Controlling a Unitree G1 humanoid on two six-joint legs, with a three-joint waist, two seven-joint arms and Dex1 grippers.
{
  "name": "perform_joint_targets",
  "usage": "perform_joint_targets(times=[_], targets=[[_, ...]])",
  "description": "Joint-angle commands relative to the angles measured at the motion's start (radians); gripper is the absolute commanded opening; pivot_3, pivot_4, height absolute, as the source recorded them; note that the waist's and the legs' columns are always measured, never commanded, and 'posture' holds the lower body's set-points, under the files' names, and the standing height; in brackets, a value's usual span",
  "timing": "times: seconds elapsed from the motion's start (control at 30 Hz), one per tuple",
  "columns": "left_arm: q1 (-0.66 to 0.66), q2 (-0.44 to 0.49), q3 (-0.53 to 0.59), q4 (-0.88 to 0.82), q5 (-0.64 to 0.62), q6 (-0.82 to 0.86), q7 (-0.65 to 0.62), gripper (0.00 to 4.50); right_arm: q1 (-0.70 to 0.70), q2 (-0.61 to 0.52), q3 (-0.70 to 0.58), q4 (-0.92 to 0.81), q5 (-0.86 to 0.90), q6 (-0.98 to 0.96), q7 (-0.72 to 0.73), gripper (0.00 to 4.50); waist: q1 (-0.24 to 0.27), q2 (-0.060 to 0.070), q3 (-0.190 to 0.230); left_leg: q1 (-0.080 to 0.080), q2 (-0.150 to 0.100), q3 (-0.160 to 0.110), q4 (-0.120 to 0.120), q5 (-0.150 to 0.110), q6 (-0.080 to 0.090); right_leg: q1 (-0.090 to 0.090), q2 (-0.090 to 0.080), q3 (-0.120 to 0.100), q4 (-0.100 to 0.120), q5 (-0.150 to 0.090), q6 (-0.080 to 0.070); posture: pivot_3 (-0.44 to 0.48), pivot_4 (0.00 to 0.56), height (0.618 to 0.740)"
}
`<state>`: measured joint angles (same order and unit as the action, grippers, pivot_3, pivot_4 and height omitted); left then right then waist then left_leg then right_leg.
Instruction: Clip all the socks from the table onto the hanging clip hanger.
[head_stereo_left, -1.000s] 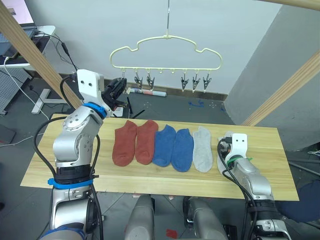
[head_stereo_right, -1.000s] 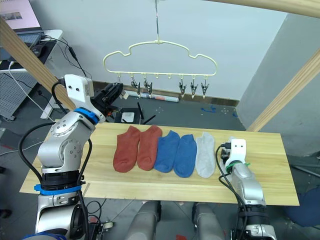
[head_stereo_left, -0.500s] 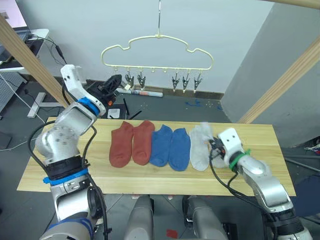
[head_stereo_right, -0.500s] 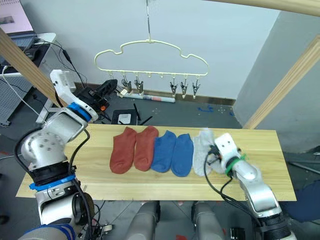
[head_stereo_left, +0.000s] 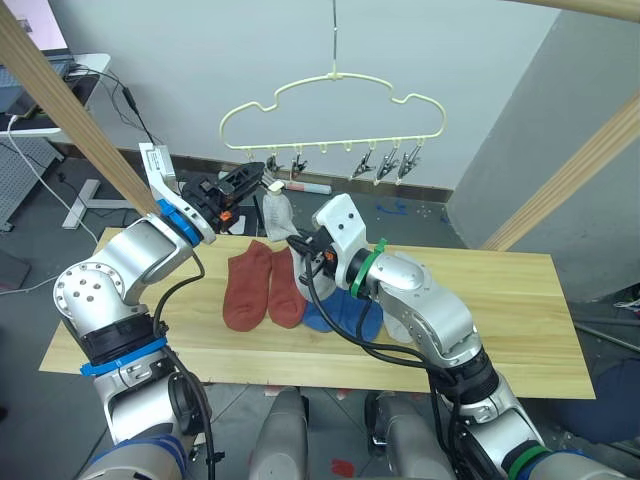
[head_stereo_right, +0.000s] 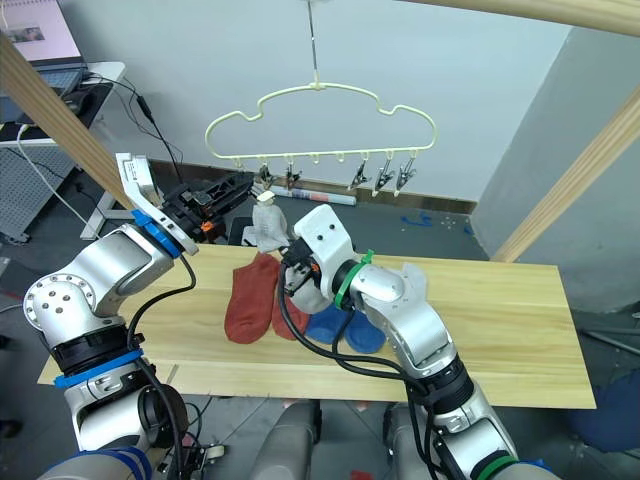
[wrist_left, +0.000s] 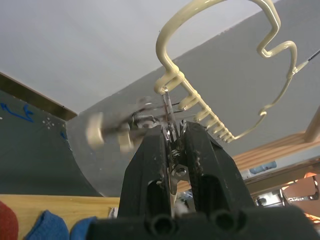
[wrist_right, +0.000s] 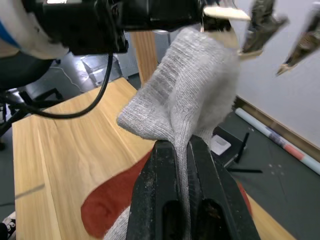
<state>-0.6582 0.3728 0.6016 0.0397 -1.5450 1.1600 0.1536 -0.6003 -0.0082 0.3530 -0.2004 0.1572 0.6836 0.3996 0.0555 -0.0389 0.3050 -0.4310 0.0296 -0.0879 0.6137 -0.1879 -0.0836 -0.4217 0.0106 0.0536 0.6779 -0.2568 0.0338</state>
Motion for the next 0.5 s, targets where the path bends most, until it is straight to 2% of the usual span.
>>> perform_joint_targets(times=[0.03, 0.23, 0.5], targets=[[0.016, 0.026, -0.02, -0.053, -0.073, -0.03, 0.014, 0.17, -0.03, 0.014, -0.021, -0.008, 0.011, -0.024, 0.006, 0.04, 0.001, 0.0, 0.0, 0.0, 0.0, 0.0, 0.0, 0.0, 0.0, 0.0, 0.0, -0.001, 0.0, 0.0, 0.0, 0.229, 0.301, 0.74], [0.047, 0.055, -0.053, -0.067, -0.112, -0.078, 0.027, 0.17, -0.054, 0.008, -0.046, 0.006, 0.022, -0.02, 0.022, 0.04, 0.001, 0.0, 0.0, -0.001, 0.0, -0.004, 0.0, 0.0, 0.0, 0.0, 0.0, -0.005, 0.0, -0.001, -0.001, 0.239, 0.31, 0.74], [0.063, 0.091, -0.094, -0.06, -0.126, -0.119, 0.008, 0.17, -0.023, -0.017, -0.064, -0.105, 0.082, 0.072, 0.045, 0.04, 0.002, 0.001, 0.001, -0.002, 0.0, -0.009, -0.002, 0.0, 0.0, 0.0, -0.002, -0.01, 0.0, -0.003, -0.005, 0.236, 0.311, 0.74]])
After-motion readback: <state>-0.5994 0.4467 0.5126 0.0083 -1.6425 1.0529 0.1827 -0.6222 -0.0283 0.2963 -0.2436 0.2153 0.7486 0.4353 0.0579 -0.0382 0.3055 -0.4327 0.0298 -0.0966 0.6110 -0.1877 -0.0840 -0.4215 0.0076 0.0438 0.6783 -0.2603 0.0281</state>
